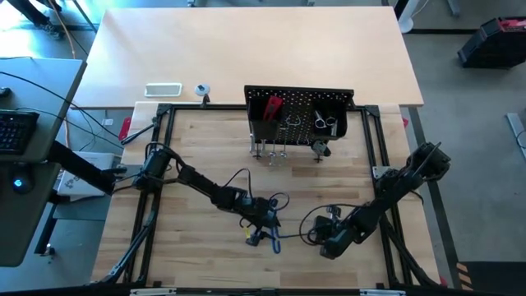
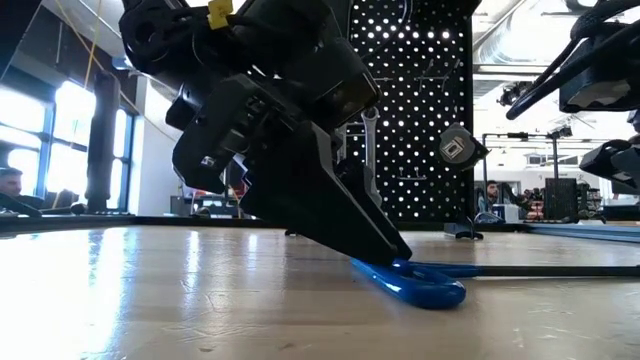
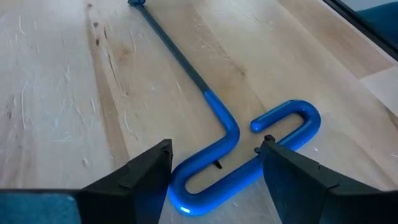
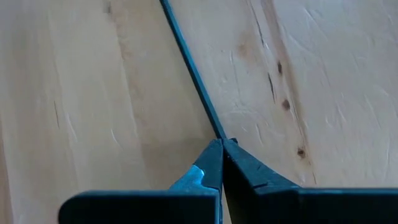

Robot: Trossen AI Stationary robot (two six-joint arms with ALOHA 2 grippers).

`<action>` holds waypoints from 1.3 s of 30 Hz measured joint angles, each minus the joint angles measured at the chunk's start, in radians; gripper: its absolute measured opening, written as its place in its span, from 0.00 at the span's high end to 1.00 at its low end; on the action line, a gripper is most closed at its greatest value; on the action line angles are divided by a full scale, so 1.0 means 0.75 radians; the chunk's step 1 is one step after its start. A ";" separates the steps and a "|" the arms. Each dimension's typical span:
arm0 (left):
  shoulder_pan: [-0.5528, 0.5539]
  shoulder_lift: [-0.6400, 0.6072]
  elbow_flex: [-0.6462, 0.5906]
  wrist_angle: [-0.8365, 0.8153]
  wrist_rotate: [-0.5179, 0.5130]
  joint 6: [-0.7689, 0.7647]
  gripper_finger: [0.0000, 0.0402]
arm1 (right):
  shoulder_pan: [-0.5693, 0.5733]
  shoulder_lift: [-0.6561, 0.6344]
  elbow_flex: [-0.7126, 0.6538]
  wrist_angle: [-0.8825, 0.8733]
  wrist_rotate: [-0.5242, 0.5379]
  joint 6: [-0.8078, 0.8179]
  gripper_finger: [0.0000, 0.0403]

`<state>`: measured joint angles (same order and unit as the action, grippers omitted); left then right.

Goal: Hang tools onto peg board
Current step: Put the pick tool into the peg board

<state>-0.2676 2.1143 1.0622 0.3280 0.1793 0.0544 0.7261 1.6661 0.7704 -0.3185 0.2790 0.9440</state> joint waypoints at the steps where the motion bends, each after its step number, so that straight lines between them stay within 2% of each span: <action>1: -0.001 0.001 0.000 -0.002 -0.009 0.000 0.43 | 0.000 -0.009 -0.002 0.011 0.003 -0.014 1.00; 8: -0.003 0.005 -0.002 -0.006 -0.037 -0.001 0.43 | 0.000 -0.093 0.094 0.028 0.185 -0.241 0.96; 14: -0.003 0.006 -0.003 -0.006 -0.042 -0.001 0.43 | -0.020 -0.068 0.141 0.081 0.291 -0.396 0.78; 18: -0.004 0.007 -0.003 -0.018 -0.056 -0.002 0.43 | -0.081 -0.004 0.137 0.096 0.227 -0.398 0.65; 22: -0.005 0.006 -0.003 -0.024 -0.063 -0.003 0.43 | -0.140 0.087 0.137 0.225 0.115 -0.493 0.58; 25: -0.012 0.006 -0.003 -0.025 -0.072 -0.005 0.43 | -0.174 0.155 0.138 0.342 0.040 -0.566 0.57; 31: -0.025 0.009 -0.003 -0.040 -0.116 -0.006 0.43 | -0.204 0.236 0.142 0.374 -0.024 -0.582 0.59; 39: -0.027 0.020 -0.003 -0.034 -0.117 -0.019 0.43 | -0.168 0.189 0.145 0.188 -0.070 -0.515 0.60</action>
<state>-0.2882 2.1292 1.0603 0.3023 0.0917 0.0403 0.6004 1.8076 0.8790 -0.1777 0.2267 0.5580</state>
